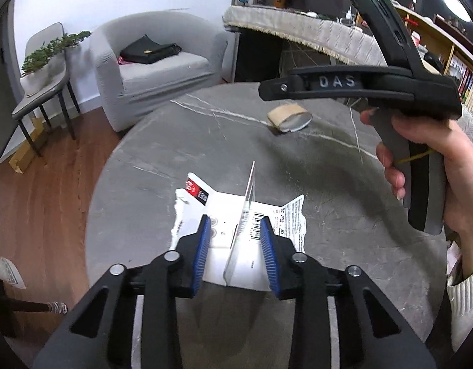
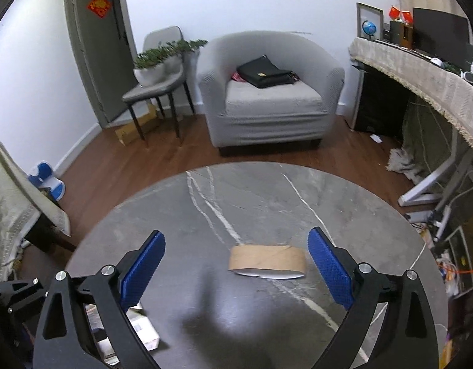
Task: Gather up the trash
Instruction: 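Grasp the white paper sheet with the red label using the left gripper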
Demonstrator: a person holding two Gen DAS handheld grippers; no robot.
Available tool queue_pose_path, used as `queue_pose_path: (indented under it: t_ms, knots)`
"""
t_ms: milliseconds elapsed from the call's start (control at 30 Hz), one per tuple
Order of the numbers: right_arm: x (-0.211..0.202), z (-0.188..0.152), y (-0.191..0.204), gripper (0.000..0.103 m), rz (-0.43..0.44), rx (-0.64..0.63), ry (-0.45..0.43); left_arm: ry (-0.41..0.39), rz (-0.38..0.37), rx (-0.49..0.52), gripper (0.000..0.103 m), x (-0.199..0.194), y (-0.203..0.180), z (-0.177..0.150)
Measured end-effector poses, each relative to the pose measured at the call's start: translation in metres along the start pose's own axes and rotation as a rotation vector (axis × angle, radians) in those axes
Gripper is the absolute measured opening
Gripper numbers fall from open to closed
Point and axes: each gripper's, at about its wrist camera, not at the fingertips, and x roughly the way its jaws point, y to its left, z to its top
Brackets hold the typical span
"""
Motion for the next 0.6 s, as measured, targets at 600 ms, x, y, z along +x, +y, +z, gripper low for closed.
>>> queue_pose_path:
  t_ms: [600]
  knots:
    - [0.042, -0.006, -0.015, 0.095, -0.098, 0.013, 0.108, -0.015, -0.006, -0.049, 0.003, -0.002, 0.012, 0.005]
